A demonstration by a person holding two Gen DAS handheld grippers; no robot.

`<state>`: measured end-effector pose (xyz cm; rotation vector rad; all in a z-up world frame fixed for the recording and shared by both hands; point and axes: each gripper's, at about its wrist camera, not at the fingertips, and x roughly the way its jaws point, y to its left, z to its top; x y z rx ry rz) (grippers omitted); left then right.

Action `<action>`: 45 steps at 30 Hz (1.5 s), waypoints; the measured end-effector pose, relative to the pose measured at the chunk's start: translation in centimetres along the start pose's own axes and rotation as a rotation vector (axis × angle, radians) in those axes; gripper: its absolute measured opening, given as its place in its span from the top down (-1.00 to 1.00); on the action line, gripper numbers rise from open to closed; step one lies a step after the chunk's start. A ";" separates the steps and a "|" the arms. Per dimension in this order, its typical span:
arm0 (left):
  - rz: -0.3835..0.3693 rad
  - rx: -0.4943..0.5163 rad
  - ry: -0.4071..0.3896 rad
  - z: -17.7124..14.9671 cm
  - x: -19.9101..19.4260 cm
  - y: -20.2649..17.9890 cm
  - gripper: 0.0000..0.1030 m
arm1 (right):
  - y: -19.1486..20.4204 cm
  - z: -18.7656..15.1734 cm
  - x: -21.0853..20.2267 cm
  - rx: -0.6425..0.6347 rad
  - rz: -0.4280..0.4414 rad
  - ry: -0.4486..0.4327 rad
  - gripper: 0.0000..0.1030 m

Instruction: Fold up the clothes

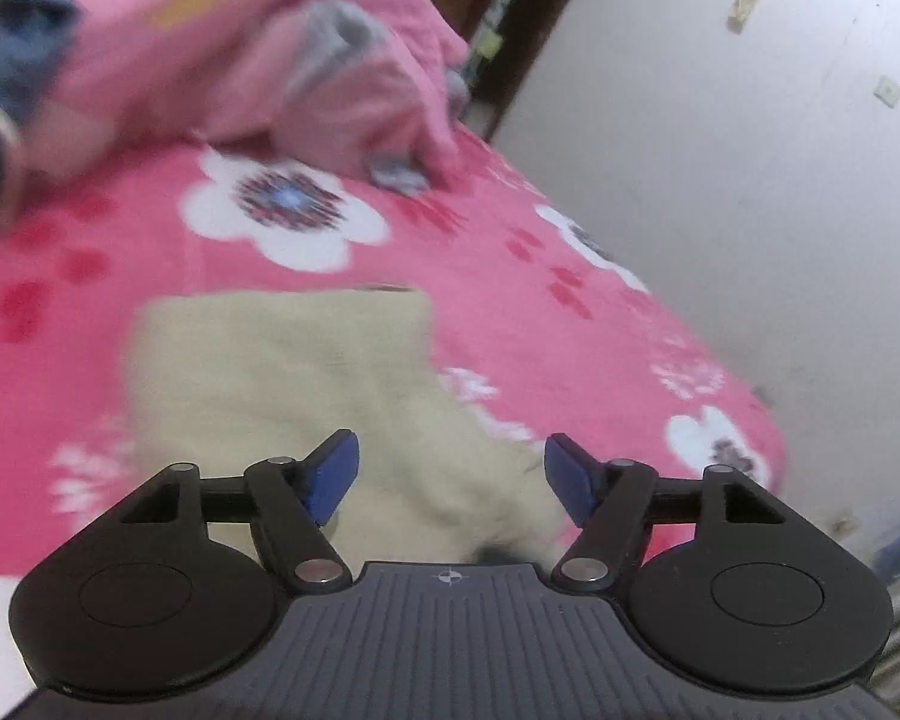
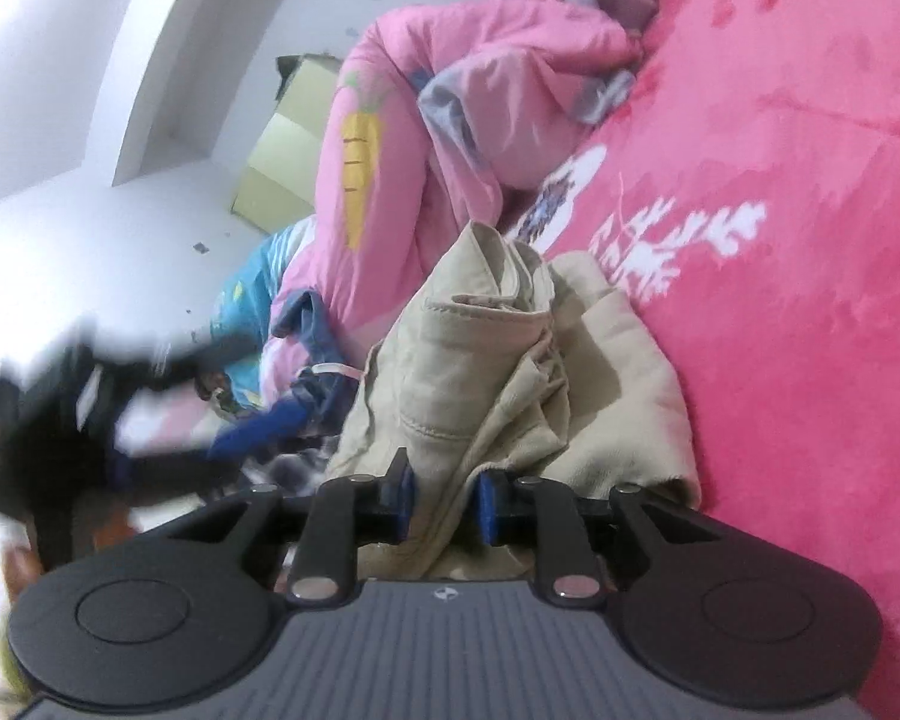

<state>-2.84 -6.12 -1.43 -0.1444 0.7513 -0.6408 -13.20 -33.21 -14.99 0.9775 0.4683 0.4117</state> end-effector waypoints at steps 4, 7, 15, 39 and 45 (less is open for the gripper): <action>0.105 0.052 -0.038 -2.2 -2.0 1.2 -0.35 | 0.2 0.7 -0.1 0.042 0.020 0.004 0.53; 0.148 0.046 -0.026 -3.3 -1.6 2.0 -0.35 | 1.7 1.4 -0.4 0.004 0.028 -0.036 0.59; 0.146 0.091 -0.019 -4.9 1.0 1.9 -0.35 | -1.0 0.5 -1.8 0.005 -0.111 -0.045 0.64; 0.433 0.576 -0.278 -7.3 1.1 -9.7 -0.60 | 9.4 5.7 1.7 0.014 0.031 0.000 0.60; 0.646 0.475 -0.207 -7.3 2.5 -6.4 -0.54 | 10.9 5.9 1.6 -0.033 0.063 -0.009 0.60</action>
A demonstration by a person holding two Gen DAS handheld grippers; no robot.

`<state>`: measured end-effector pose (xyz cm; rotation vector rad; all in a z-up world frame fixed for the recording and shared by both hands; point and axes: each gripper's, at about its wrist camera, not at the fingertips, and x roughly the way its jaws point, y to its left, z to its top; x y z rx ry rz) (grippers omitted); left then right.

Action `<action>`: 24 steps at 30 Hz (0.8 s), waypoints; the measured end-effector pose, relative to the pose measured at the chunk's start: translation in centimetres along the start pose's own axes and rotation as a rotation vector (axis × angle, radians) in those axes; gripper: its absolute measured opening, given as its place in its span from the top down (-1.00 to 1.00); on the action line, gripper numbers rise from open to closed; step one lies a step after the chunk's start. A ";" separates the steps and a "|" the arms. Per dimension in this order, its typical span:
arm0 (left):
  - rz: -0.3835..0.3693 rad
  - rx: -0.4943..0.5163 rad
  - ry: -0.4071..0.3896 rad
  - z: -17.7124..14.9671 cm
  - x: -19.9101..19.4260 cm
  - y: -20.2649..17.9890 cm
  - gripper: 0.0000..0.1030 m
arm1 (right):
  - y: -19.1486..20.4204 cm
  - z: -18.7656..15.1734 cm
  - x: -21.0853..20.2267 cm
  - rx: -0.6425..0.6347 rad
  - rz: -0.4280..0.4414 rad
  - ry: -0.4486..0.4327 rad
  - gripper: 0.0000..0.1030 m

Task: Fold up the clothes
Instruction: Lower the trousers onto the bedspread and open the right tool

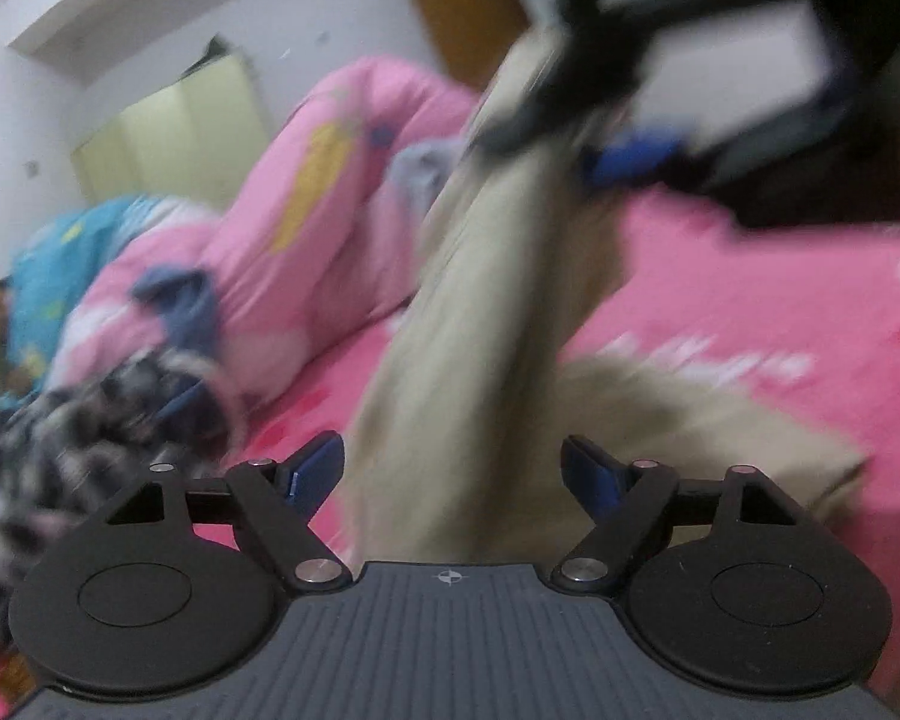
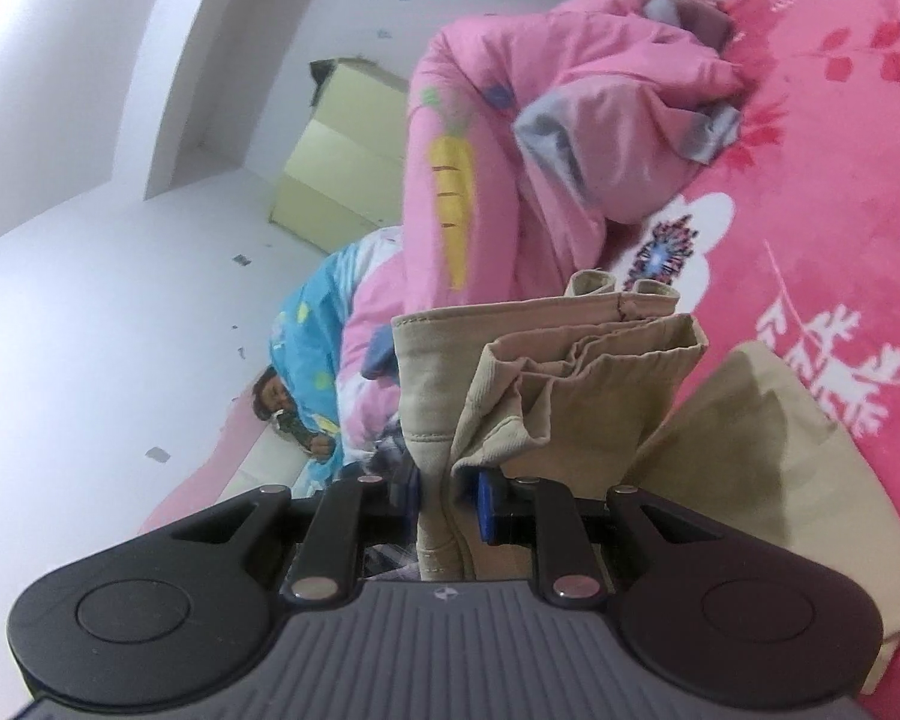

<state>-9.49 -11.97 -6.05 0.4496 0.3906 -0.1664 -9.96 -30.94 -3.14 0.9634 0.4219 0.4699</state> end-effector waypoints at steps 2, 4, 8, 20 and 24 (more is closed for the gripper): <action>0.022 -0.033 0.050 -1.3 0.4 1.8 -0.53 | -0.2 0.1 -0.2 0.001 0.003 -0.001 0.59; 0.018 -0.077 0.071 -2.4 0.1 3.7 -0.53 | -0.8 0.1 -0.5 0.011 0.008 0.012 0.60; 0.015 -0.096 0.101 -3.7 -0.4 5.0 -0.53 | -3.8 -2.4 -1.8 0.030 -0.006 0.050 0.60; -0.080 0.331 -0.010 -5.6 -0.5 2.7 -0.56 | -10.9 -5.3 -3.8 0.174 -0.059 0.096 0.62; -0.096 0.300 0.022 -5.4 0.0 2.8 -0.55 | -12.4 -5.2 -4.4 0.186 -0.068 0.147 0.50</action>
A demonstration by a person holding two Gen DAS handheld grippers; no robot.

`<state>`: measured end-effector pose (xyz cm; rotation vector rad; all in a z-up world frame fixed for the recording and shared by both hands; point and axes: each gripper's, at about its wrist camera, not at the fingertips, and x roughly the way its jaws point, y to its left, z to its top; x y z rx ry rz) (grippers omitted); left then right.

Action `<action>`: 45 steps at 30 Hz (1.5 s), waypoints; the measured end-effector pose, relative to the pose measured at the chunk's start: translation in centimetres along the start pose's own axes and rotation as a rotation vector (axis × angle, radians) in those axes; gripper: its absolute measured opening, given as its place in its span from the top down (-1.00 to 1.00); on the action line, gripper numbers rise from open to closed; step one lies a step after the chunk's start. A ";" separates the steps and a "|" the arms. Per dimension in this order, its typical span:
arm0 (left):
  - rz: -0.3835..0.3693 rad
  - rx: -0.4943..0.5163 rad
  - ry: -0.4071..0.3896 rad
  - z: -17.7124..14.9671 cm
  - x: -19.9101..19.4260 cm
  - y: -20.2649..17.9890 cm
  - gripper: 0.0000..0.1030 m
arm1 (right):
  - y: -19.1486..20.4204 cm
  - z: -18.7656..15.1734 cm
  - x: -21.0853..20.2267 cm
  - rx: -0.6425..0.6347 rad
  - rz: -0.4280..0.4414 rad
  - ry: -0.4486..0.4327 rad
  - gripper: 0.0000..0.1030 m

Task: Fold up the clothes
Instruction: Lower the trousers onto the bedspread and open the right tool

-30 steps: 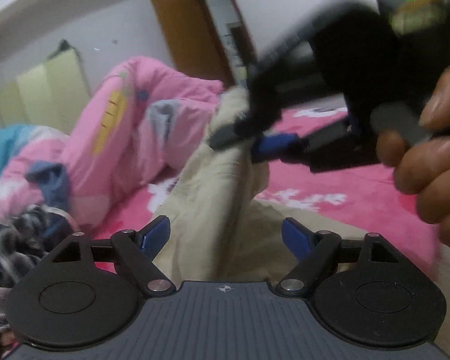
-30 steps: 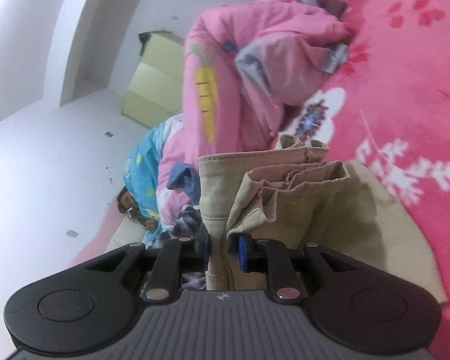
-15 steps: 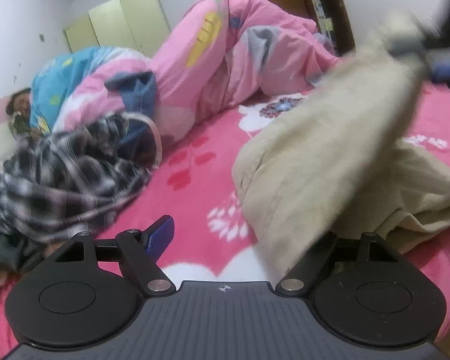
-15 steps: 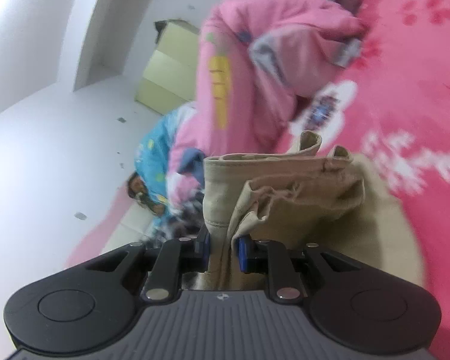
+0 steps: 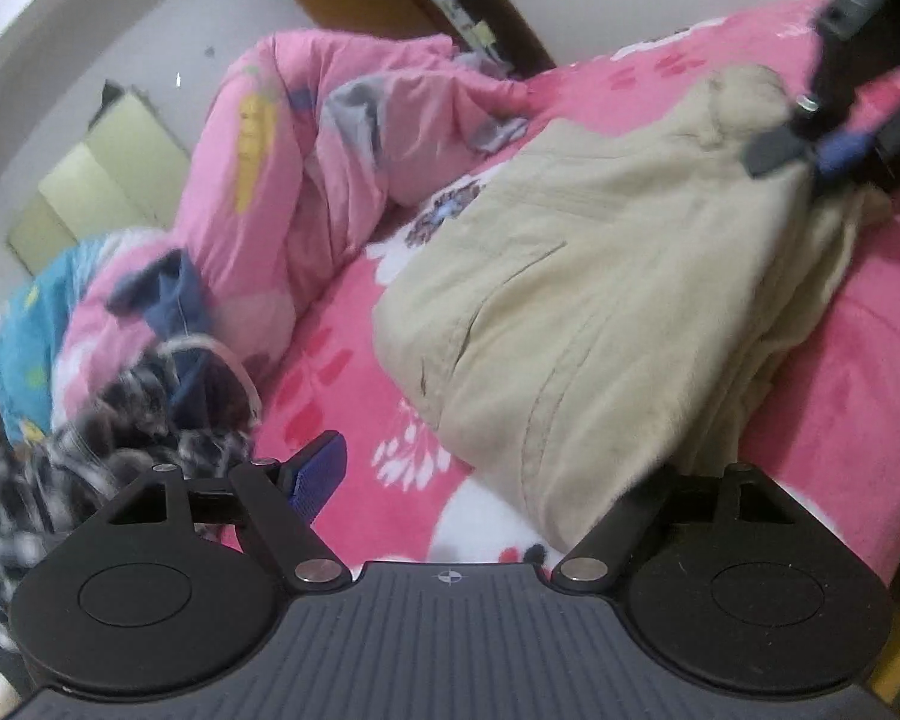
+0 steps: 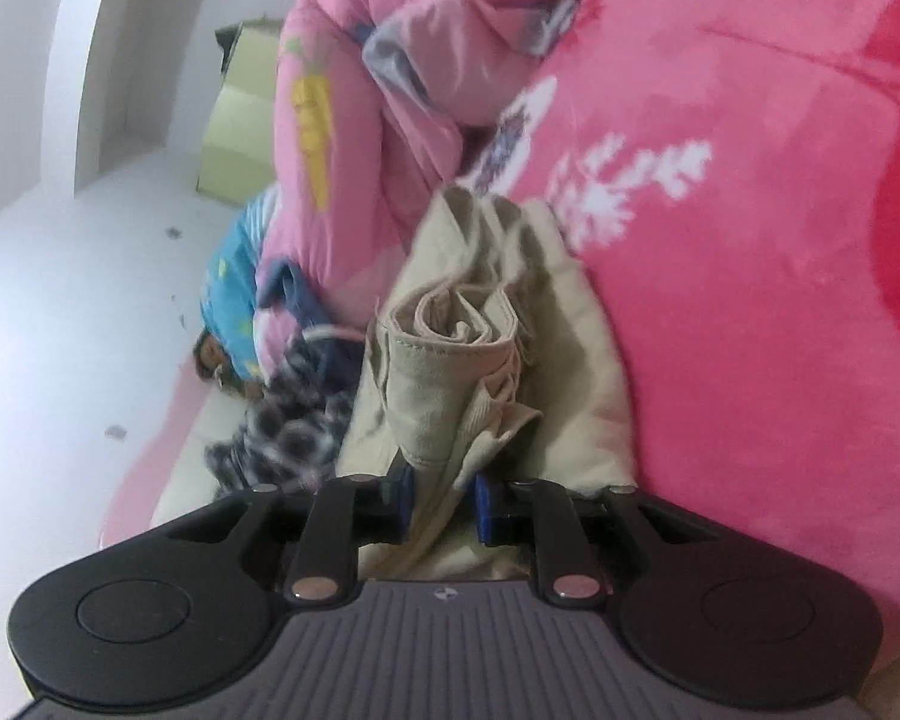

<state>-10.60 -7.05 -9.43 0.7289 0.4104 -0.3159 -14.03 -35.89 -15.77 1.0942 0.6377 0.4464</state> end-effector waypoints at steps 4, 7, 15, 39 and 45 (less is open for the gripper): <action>-0.013 -0.002 -0.008 -0.4 0.0 0.3 -0.56 | 0.1 0.2 -4.9 -0.022 -0.045 -0.089 0.16; -0.022 0.016 -0.015 -0.5 0.0 0.3 -0.57 | 1.5 -0.1 -8.6 -0.124 -0.115 -0.169 0.25; -0.018 0.120 -0.025 -0.6 -0.4 -0.5 -0.54 | 10.0 -4.9 -1.0 -0.695 -0.257 0.029 0.85; -0.219 -0.449 -0.178 -0.5 -8.5 8.6 -0.58 | 17.0 -1.9 -2.5 -0.947 -0.408 -0.286 0.96; -0.331 -0.480 -0.123 0.6 -2.5 5.2 -0.40 | 16.2 -3.2 2.4 -1.041 -0.419 -0.130 0.97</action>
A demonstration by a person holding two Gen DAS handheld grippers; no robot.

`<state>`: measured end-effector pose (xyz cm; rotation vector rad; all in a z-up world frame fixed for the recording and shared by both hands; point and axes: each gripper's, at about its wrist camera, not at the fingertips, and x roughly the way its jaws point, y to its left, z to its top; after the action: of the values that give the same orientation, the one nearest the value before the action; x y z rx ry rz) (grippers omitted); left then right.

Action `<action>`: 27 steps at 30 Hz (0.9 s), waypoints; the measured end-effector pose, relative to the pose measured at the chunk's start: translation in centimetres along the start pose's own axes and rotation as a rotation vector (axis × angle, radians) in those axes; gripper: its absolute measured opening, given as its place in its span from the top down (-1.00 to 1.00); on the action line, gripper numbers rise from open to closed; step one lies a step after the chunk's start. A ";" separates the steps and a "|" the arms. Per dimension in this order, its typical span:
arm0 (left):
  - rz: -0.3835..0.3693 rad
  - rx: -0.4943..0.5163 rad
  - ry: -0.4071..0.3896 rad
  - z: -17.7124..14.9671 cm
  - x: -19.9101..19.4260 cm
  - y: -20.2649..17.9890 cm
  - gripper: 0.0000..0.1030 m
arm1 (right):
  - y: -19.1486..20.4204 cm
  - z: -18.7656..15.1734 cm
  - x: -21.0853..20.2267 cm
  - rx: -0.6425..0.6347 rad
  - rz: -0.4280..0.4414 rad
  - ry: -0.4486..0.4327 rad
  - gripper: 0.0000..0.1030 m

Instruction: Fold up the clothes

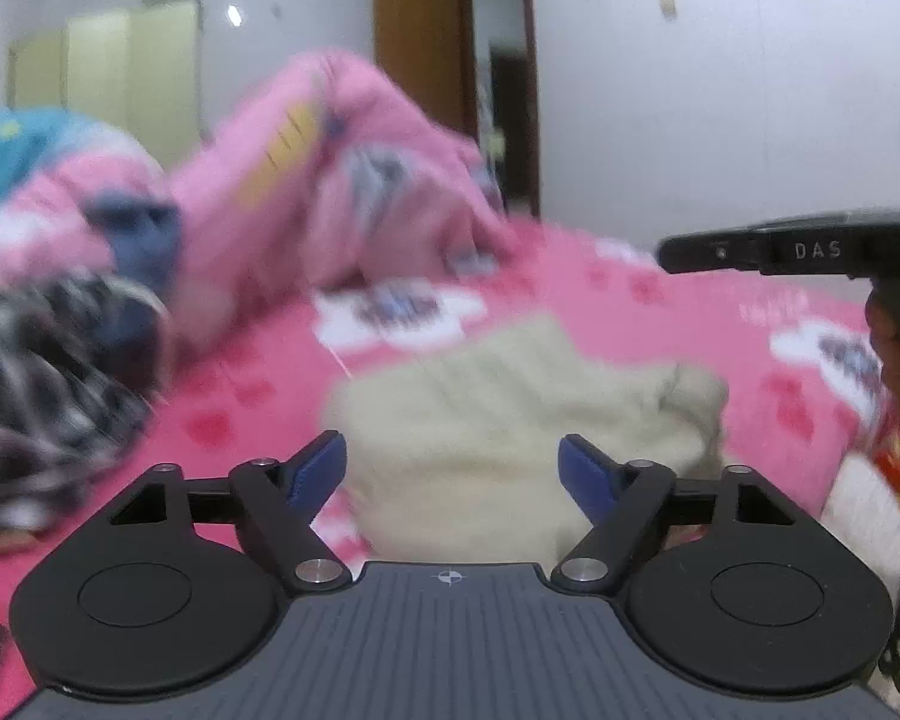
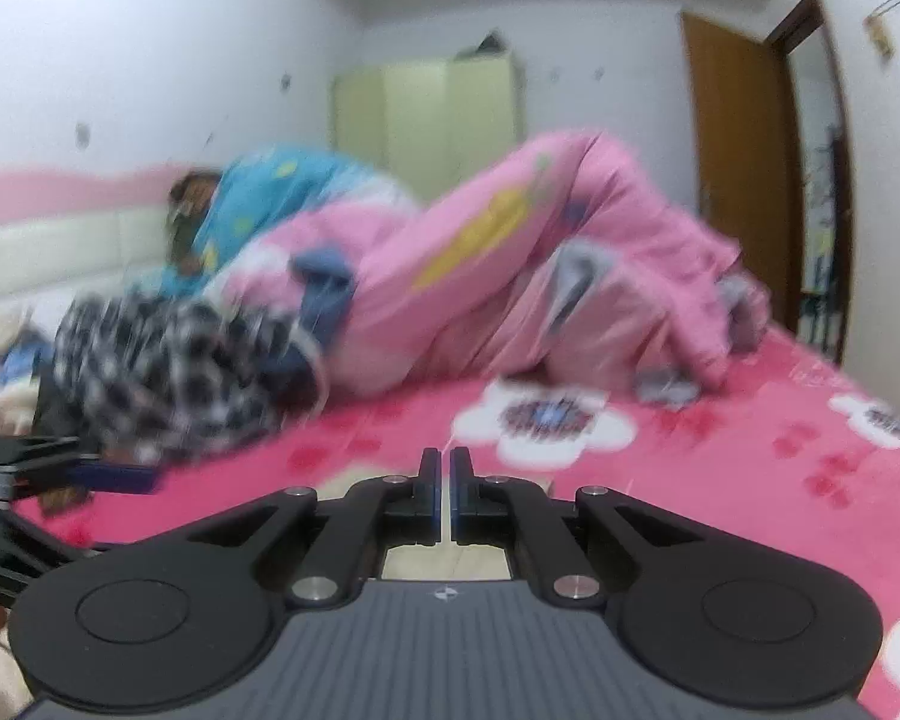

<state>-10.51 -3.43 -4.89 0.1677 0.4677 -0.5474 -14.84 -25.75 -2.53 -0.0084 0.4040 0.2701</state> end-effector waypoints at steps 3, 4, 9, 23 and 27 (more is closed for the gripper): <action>-0.052 -0.065 0.048 -1.8 2.7 -0.2 -0.39 | -2.1 -4.8 4.3 -0.002 -0.063 0.227 1.00; -0.063 -0.089 0.041 -2.1 2.9 -0.2 -0.43 | -2.9 -5.2 4.2 0.025 -0.071 0.227 0.81; -0.057 -0.089 0.034 -2.3 3.3 -0.1 -0.46 | -2.0 1.2 3.3 -0.037 -0.115 0.158 0.84; -0.052 -0.110 -0.030 -3.9 2.2 -0.4 -0.50 | -1.0 0.4 12.8 -0.225 -0.211 0.288 0.86; -0.057 -0.117 -0.038 -4.0 2.2 -0.3 -0.50 | 2.1 5.5 11.7 -0.259 -0.106 0.175 0.85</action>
<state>-10.60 -3.60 -9.48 0.0321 0.4671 -0.5760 -2.91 -20.35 -1.92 -0.3087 0.5385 0.2163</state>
